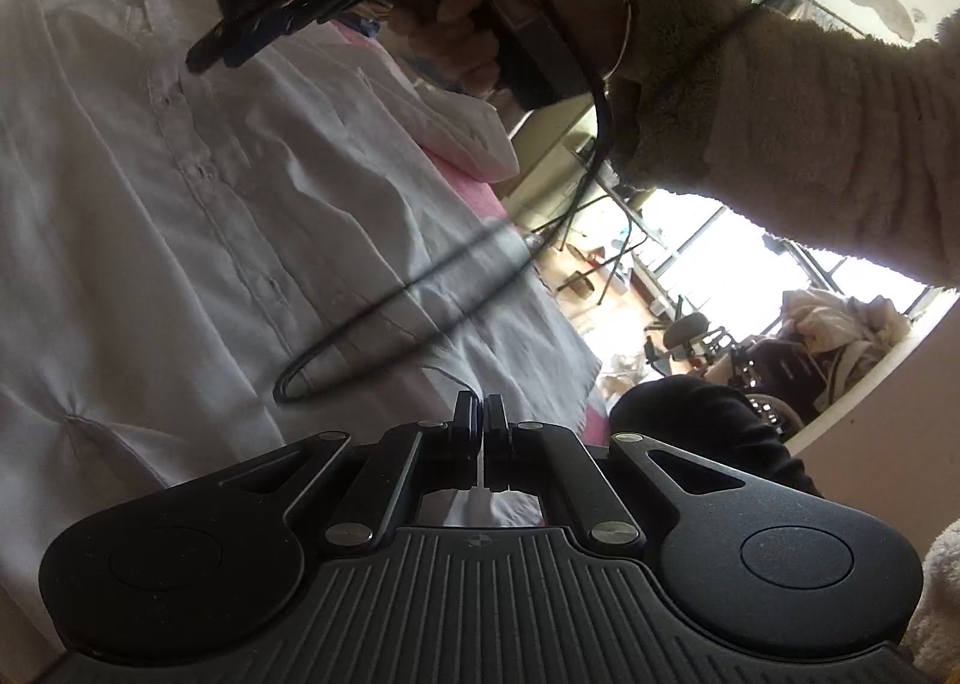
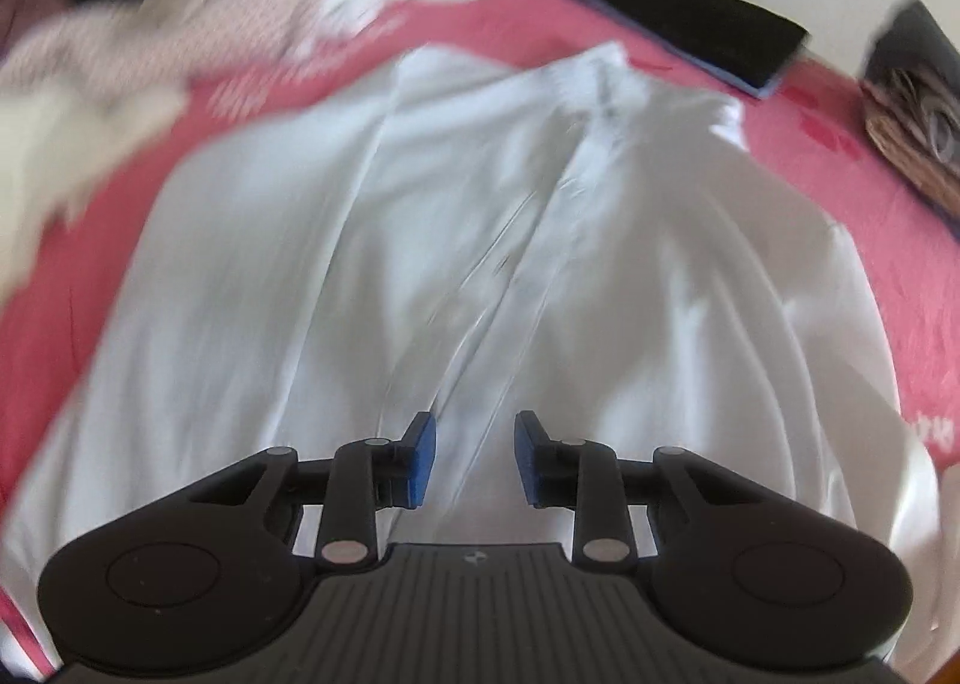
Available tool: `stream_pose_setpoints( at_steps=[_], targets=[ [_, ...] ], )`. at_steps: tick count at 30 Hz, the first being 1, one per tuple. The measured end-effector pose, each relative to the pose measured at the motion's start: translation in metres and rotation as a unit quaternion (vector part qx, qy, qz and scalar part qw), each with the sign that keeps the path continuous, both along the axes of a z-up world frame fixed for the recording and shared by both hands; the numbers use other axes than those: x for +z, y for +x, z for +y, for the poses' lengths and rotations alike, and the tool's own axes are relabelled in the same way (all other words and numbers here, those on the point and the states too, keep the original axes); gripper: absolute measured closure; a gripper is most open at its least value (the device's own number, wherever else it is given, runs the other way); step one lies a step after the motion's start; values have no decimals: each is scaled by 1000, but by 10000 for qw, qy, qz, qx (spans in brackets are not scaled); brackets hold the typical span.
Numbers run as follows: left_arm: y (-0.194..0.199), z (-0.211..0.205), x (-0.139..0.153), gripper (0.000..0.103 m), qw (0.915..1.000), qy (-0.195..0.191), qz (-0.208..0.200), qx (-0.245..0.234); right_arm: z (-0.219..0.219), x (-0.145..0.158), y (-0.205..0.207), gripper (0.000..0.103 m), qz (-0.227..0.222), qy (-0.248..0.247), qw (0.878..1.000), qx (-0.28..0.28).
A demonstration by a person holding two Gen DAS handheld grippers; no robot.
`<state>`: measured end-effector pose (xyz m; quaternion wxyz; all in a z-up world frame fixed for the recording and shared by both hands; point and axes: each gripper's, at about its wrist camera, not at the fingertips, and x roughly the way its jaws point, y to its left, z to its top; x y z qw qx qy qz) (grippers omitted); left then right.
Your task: Fold clothes
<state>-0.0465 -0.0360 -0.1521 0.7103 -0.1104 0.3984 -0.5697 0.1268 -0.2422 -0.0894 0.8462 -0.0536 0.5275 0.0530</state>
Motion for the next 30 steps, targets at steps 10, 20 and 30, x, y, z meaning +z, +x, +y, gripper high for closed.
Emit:
stream_pose_setpoints(
  at_steps=[10, 20, 30],
  targets=[
    [-6, -12, 7, 103, 9998, 34, -147, -109, 22, -18, -2, 71, -100, -510, 9975, 477],
    [-4, -13, 5, 103, 9998, 51, -116, -167, 25, -27, -3, 72, -204, -584, 9962, 607],
    [-1, -7, 20, 103, 9995, -196, -218, -71, -9, -4, -9, 102, -600, 390, 9973, -136]
  ],
)
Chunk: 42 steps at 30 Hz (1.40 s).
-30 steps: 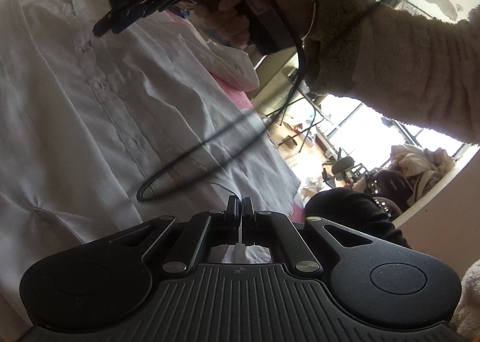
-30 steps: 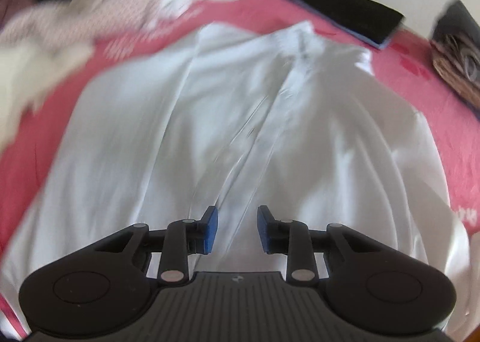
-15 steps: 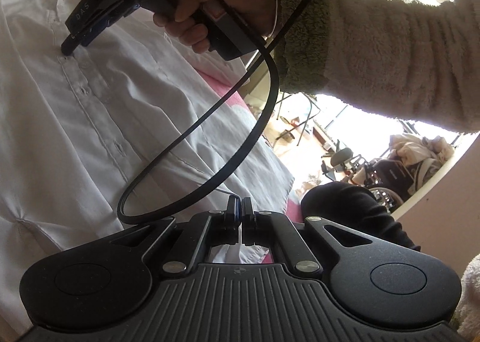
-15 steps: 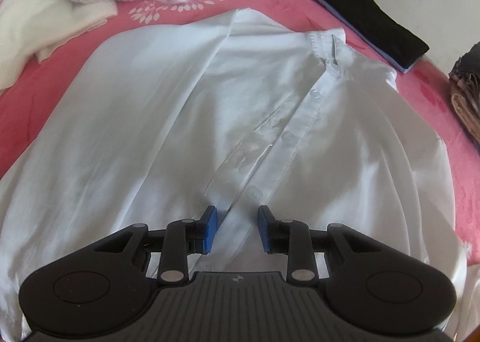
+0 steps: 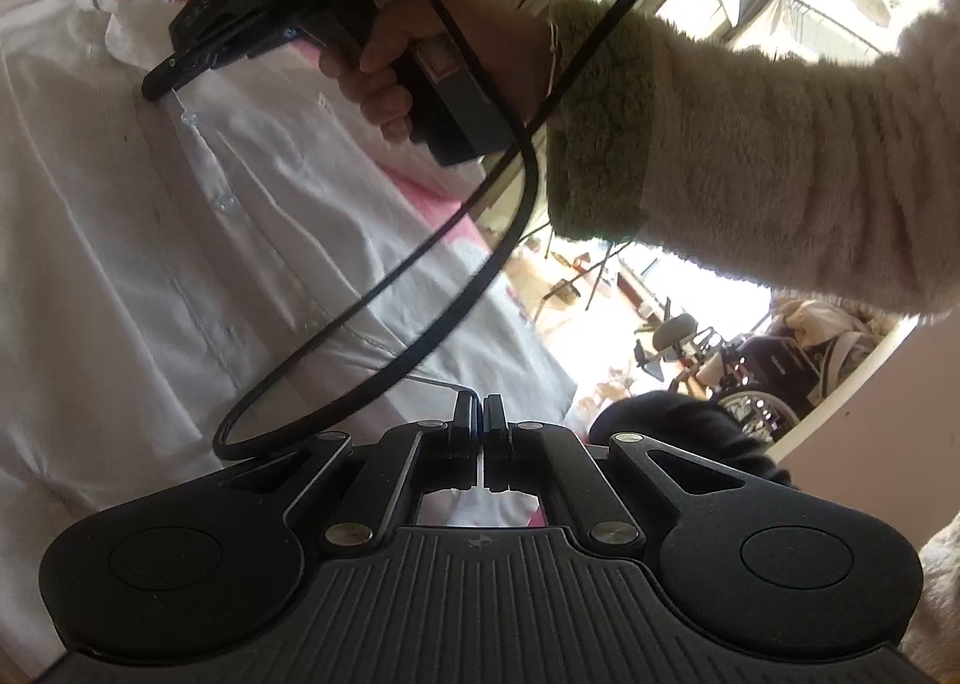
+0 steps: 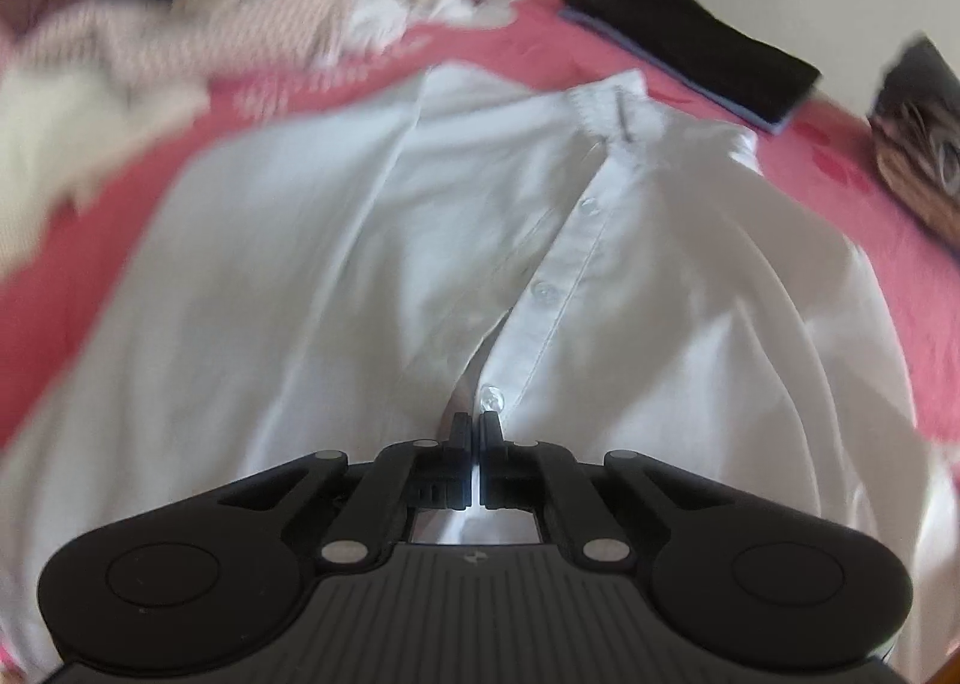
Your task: Fold clothes
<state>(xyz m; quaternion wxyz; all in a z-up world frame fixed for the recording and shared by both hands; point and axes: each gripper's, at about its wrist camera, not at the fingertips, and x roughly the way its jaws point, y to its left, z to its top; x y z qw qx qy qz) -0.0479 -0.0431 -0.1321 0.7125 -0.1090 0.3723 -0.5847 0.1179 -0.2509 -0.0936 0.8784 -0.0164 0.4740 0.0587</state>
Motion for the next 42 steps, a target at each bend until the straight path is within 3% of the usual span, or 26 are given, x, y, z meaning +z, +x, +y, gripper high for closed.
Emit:
stream_pose_setpoints(
  at_steps=[6, 13, 18, 24, 27, 31, 37, 42],
  targets=[
    [4, 6, 7, 103, 9998, -172, 115, 82, -25, 16, -2, 102, -279, 890, 9946, -461],
    [0, 11, -1, 103, 9989, -156, 430, 24, -18, 13, 5, 102, -286, 899, 9953, -223],
    [-1, 12, -10, 103, 9977, -40, 675, 31, -1, -6, 12, 102, -164, 556, 9982, 149],
    [2, 7, -24, 103, 9952, 233, 949, 107, 6, -30, 22, 101, -47, 418, 9989, 203],
    [1, 7, -29, 103, 9936, 339, 1064, 139, 1, -23, 19, 99, -7, 548, 9985, 15],
    [-2, 9, -26, 103, 9938, 368, 1018, 250, -23, 10, -13, 99, -306, 953, 9943, -372],
    [-11, 7, -15, 103, 9957, 429, 730, 364, -62, 61, -110, 98, -608, 1236, 9858, -964],
    [-16, -1, -21, 103, 9953, 692, 505, 450, -29, 48, -157, 97, -92, 793, 9962, -336]
  ],
)
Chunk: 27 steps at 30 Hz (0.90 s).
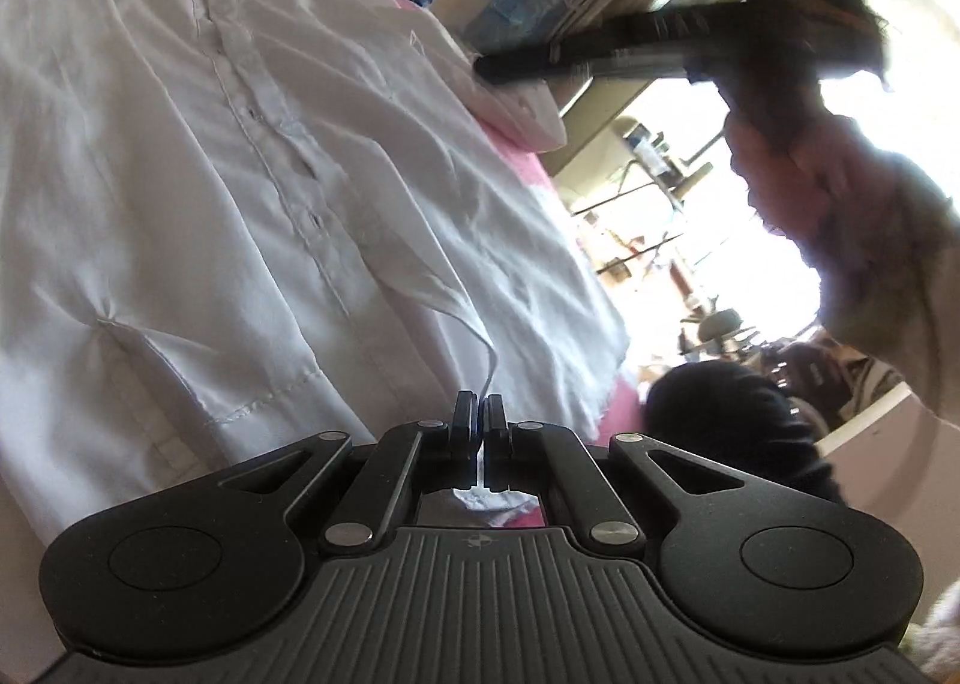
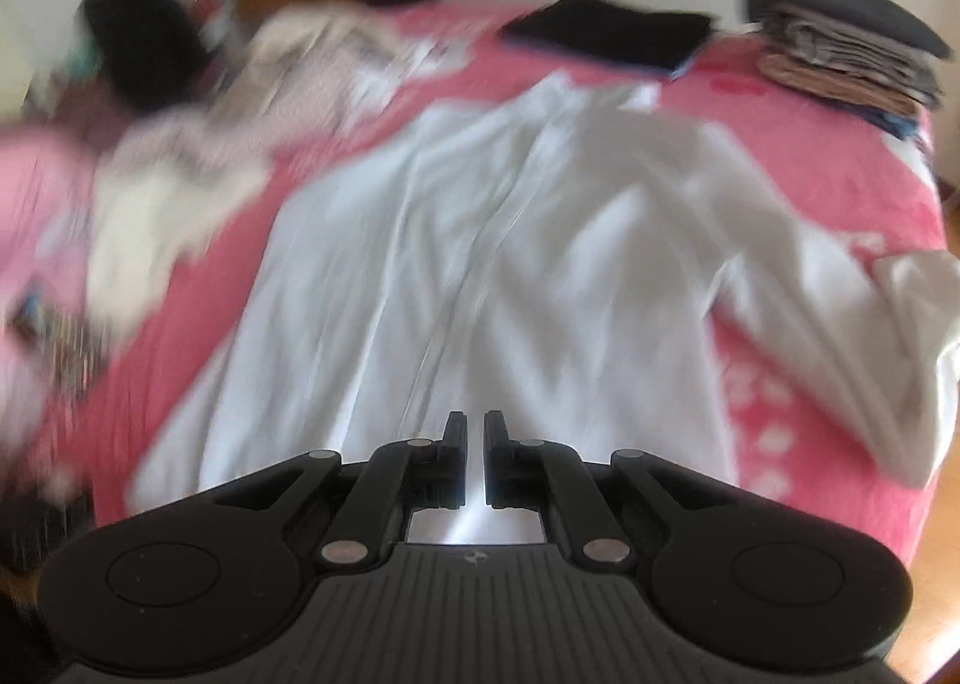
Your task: Fold clothes
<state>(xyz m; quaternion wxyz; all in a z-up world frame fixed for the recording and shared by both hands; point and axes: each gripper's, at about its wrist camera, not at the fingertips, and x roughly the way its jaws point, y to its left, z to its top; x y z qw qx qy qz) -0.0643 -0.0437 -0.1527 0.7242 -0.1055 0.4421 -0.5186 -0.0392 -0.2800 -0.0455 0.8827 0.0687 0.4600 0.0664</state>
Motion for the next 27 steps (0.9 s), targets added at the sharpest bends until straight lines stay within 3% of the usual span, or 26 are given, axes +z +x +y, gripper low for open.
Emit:
stream_pose_setpoints(
  at_steps=[4, 7, 9, 15, 20, 24, 27],
  targets=[
    [-6, -7, -1, 103, 9999, 86, -99, 109, 47, -31, -3, 97, 190, -450, 9969, 621],
    [-7, -11, -1, 103, 9998, 100, -120, 146, 63, -54, 10, 87, 186, -736, 9954, 584],
    [-9, -11, -1, 103, 9998, 108, -136, 136, 67, -65, 19, 87, 186, -899, 9948, 443],
    [-7, -12, -3, 103, 9997, 138, -161, 80, 56, -78, 30, 85, 211, -658, 9975, 132],
    [-13, -7, -1, 103, 9998, 99, -159, 77, 54, -78, 32, 74, 191, -526, 9983, 153],
    [-15, -8, 1, 103, 9998, 69, -189, 68, 53, -82, 35, 75, 138, -485, 9987, 35],
    [-15, -7, 1, 103, 9998, 31, -190, 70, 43, -81, 36, 86, 101, -202, 9994, -258]
  ],
)
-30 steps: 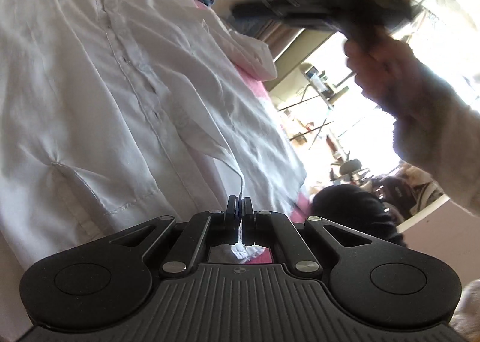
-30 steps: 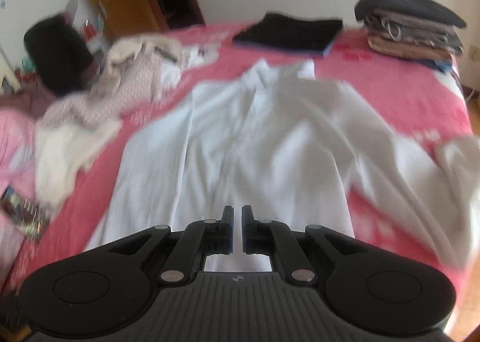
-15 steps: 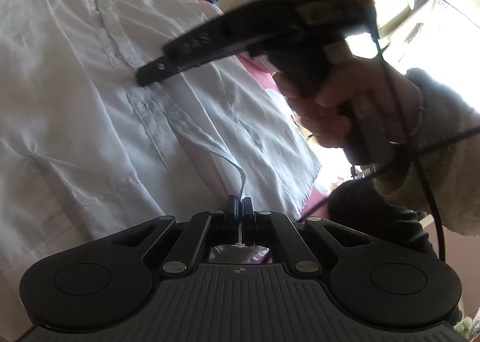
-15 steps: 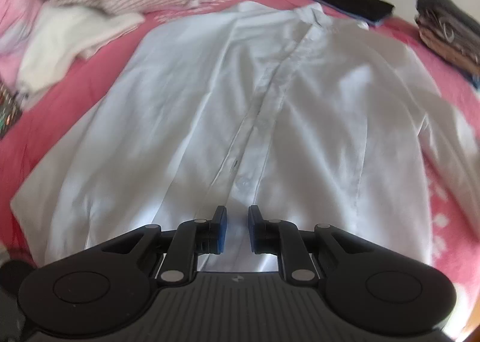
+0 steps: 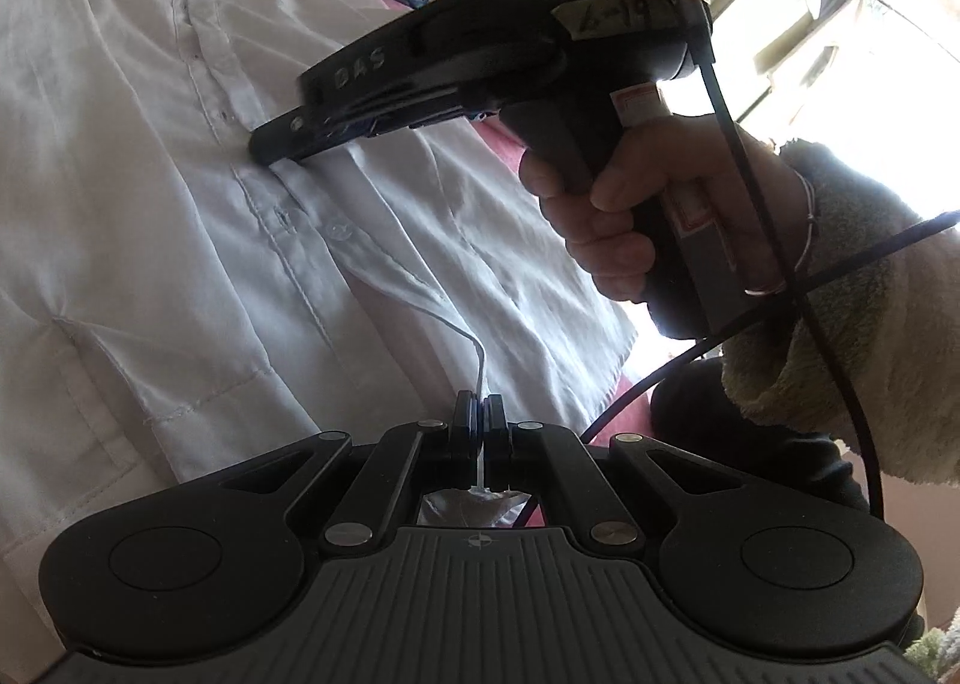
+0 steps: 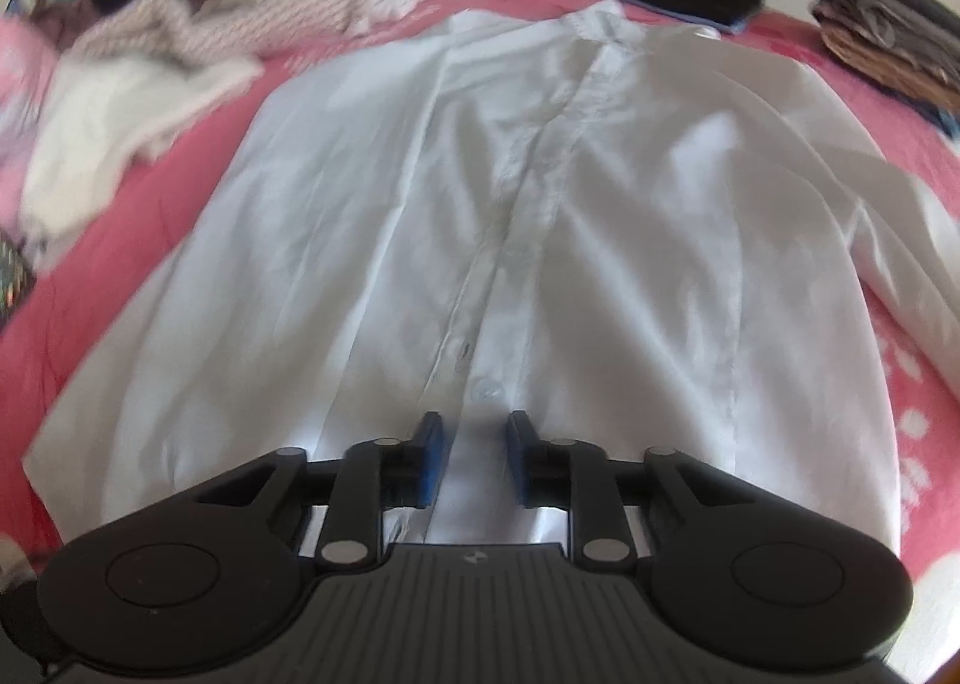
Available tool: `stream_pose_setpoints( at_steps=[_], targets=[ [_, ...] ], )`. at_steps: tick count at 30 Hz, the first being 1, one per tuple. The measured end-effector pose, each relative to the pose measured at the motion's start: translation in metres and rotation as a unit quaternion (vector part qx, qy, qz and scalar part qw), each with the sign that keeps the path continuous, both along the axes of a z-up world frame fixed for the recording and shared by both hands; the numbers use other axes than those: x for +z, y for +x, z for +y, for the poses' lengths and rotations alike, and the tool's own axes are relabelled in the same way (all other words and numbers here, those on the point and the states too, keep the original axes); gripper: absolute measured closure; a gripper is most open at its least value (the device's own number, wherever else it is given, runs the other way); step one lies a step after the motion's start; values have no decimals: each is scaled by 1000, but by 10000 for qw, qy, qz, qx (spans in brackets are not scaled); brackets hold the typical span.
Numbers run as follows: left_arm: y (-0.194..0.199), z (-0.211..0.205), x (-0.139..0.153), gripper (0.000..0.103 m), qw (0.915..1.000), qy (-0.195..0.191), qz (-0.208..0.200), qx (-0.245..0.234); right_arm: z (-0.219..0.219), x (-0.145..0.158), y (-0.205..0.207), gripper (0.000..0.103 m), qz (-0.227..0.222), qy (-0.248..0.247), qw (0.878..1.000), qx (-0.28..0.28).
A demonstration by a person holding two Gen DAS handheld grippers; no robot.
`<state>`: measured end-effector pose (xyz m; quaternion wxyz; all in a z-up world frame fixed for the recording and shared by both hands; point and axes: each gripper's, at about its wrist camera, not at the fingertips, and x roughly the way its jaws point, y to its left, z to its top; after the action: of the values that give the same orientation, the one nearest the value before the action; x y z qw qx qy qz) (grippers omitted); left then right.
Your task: Fold clothes
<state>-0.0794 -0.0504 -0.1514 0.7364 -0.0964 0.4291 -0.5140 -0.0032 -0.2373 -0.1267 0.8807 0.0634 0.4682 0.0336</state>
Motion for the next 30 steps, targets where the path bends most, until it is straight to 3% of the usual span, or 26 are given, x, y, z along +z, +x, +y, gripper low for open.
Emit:
stream_pose_setpoints(
  at_steps=[2, 4, 14, 20, 27, 30],
  targets=[
    [1, -1, 0, 103, 10000, -26, -1, -4, -9, 0, 0, 98, -13, 249, 9994, -228],
    [2, -3, 0, 103, 10000, -51, -4, -9, -18, -2, -1, 101, -13, 485, 9981, -392],
    [4, 12, 8, 103, 9993, -312, 48, 185, -41, 14, -5, 101, -433, 1525, 9849, -702],
    [7, 12, -6, 103, 9994, 51, 281, 210, -23, 8, 7, 101, -360, 1111, 9924, -389],
    [6, 14, -7, 103, 9993, 144, 273, 225, -12, -6, 12, 98, -166, 888, 9953, -364],
    [4, 18, -2, 103, 9993, 190, 201, 246, -27, 8, -1, 86, -247, 1030, 9922, -650]
  ],
)
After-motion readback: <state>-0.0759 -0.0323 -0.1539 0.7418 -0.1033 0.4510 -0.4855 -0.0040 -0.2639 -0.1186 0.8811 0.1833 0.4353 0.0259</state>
